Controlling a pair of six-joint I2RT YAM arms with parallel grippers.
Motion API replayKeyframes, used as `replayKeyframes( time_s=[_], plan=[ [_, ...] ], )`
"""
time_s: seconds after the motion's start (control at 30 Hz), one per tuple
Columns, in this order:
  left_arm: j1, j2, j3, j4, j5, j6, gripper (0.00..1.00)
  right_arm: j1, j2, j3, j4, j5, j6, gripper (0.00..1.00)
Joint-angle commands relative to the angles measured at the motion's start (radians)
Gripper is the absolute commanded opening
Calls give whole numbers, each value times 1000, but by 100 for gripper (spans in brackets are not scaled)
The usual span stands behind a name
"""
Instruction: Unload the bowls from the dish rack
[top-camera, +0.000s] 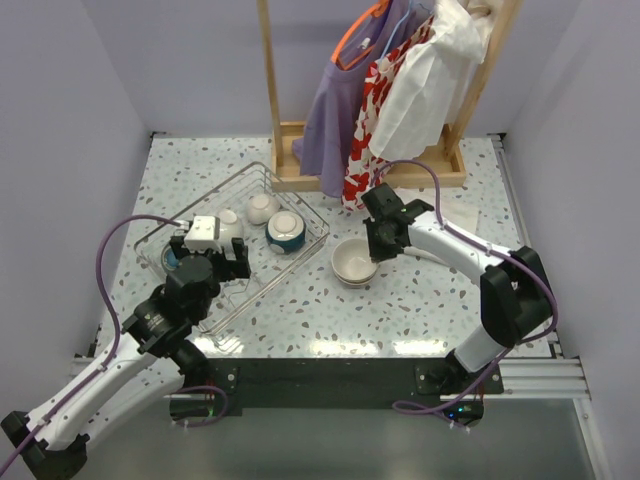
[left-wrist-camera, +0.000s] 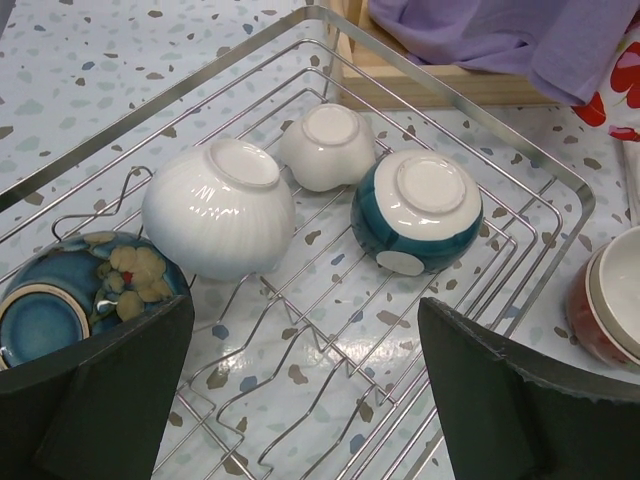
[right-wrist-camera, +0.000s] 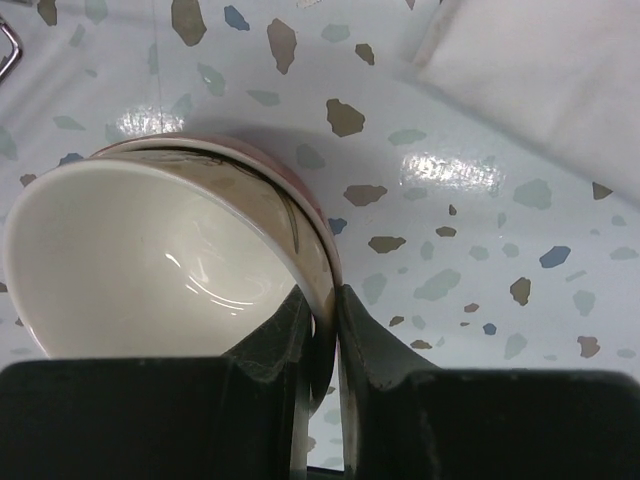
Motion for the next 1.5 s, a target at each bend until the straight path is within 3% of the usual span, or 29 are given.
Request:
replayKeyframes(
  time_s=[0.0, 0.27, 0.33, 0.43, 0.67, 1.03, 1.2, 1.47],
  plan=[
    [3, -6, -14, 66, 4, 20, 100, 0, -28, 17, 44, -10, 33, 25],
    [1, -2, -14, 66, 7, 23, 100, 0, -81, 14, -5, 7, 35, 55],
    [3, -6, -12, 64, 1, 21, 100, -1, -91, 27, -41, 37, 9, 56],
    [3, -17, -14, 63, -9, 20, 100, -3, -107, 45, -84, 57, -31, 54],
    [3, -14, -14, 58, -34, 15, 100, -23, -160, -1, -70, 7, -47, 19],
    [3, 6, -12, 50, -40, 11, 100, -66, -135, -93, 51, -108, -27, 2],
    [3, 6, -10, 50, -40, 9, 100, -69, -149, -73, 30, -125, -34, 4],
    [1, 92, 37, 26, -28, -3, 100, -69, -245, 31, -62, -59, -88, 31]
  ],
)
